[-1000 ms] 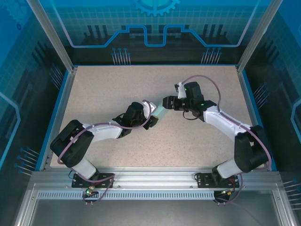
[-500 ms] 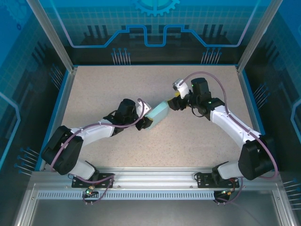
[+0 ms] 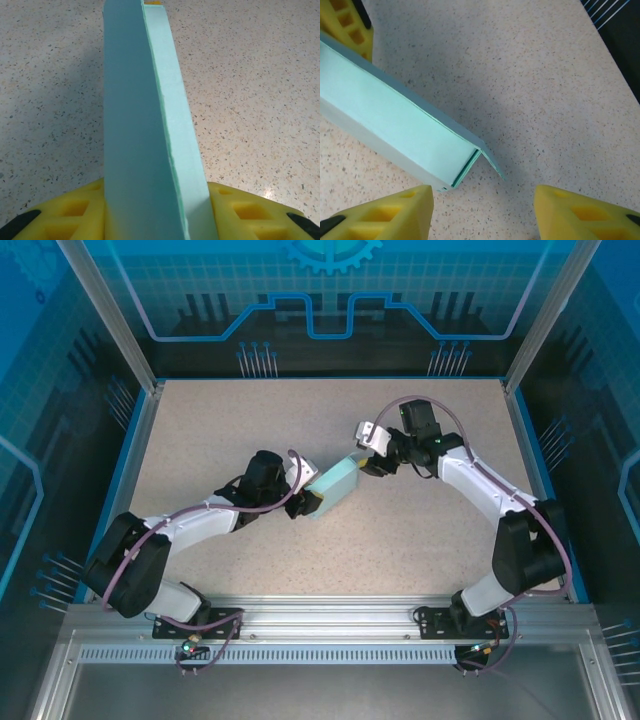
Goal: Fold the paper box
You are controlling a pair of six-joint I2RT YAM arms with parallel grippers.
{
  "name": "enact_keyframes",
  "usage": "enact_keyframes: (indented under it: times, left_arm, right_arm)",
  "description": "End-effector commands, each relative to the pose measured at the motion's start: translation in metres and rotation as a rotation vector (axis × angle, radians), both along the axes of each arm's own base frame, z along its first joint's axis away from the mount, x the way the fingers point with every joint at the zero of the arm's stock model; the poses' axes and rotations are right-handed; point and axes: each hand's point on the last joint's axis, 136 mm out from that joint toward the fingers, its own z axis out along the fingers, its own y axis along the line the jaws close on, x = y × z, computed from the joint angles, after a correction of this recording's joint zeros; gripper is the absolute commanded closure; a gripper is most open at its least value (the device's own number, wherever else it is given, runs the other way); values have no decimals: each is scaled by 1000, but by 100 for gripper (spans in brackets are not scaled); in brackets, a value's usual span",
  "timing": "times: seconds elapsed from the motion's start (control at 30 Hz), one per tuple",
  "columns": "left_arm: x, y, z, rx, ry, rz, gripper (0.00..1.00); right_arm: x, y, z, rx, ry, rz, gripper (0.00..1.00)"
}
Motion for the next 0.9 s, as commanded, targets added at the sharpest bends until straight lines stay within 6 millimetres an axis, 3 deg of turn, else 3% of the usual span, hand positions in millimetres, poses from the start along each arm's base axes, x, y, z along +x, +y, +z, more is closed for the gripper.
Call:
enact_keyframes:
  times: [0.0,0.37,0.73,0.87]
  left_arm:
    - [-6,-3,12,-30,-22,-40,66]
    - [-6,-4,13,-42,-19,-39,66]
    - [-5,-5,12,-47,-17,-32,66]
    - [-1,-4,10,-46,-12,-15,66]
  right_arm:
    - [-1,2,1,-11,4,94,46]
    - [12,14,-16,-64,52,143,58]
    - [10,24,-24,-86,89,154,85]
    - [10,23,-19,-81,122,107,90]
